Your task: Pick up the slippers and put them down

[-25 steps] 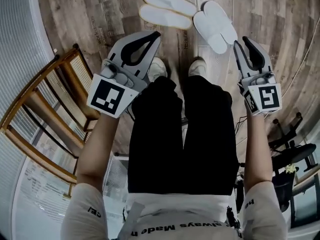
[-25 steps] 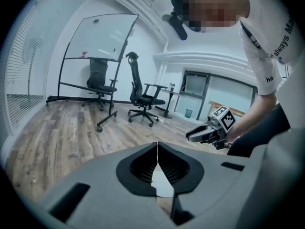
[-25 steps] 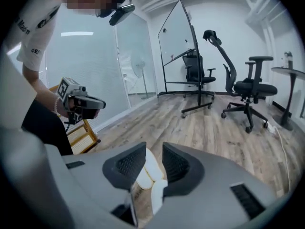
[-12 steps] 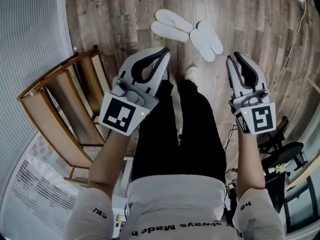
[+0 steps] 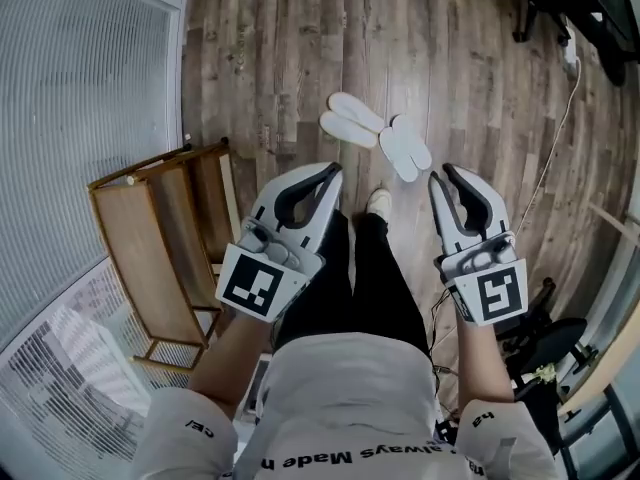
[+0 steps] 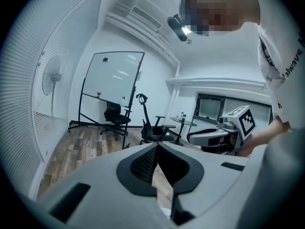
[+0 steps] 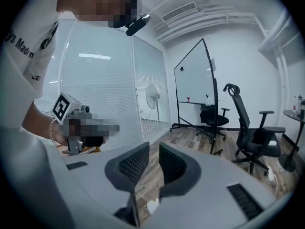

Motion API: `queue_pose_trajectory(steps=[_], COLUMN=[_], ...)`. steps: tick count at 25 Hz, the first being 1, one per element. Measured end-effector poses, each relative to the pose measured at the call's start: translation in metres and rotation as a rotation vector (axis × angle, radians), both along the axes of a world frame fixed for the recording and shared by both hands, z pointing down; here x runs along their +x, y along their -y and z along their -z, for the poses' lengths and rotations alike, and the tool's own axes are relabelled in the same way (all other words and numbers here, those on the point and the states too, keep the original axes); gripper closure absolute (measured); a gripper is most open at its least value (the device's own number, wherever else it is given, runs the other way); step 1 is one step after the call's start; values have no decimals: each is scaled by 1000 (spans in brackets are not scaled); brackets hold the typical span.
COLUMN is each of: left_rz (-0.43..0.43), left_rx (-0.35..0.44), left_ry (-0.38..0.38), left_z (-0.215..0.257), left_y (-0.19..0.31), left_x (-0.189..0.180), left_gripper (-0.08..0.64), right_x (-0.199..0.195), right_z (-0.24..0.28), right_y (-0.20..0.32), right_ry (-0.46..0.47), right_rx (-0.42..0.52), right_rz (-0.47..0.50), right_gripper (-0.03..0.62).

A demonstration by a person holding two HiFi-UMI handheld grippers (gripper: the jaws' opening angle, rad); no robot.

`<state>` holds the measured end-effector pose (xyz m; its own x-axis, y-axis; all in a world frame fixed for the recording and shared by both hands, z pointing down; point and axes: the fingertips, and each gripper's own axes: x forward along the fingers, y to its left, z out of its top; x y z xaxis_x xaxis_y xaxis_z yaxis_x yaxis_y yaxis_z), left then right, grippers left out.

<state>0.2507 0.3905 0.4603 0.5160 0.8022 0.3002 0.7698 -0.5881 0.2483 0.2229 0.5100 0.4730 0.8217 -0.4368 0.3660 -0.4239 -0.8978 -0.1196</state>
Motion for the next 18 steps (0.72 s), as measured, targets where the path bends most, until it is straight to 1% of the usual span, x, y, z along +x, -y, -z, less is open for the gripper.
queue_pose_trajectory(steps=[4,7,10,14,18], left_rz=[22,26,29,30,41], left_rx=[-16,-34,-45,-65,-104], left_ry=[-19,-47,-64,-91,-131], left_z=[57,93,128,170,214], left_y=[13,19,26,34,37], left_x=[-2,-5,-10,-19,-17], left_gripper=[548,548,548,548,548], right_x=[8,8,10,3,7], right_z=[58,94,140,187,236], right_y=[16,26,39,56,62], right_ry=[-54,-72,-120,-119,-183], right_rx=[9,4,-1,-3,2], right_rz=[23,35,54,76,79], right_gripper=[532,532,532,534,541])
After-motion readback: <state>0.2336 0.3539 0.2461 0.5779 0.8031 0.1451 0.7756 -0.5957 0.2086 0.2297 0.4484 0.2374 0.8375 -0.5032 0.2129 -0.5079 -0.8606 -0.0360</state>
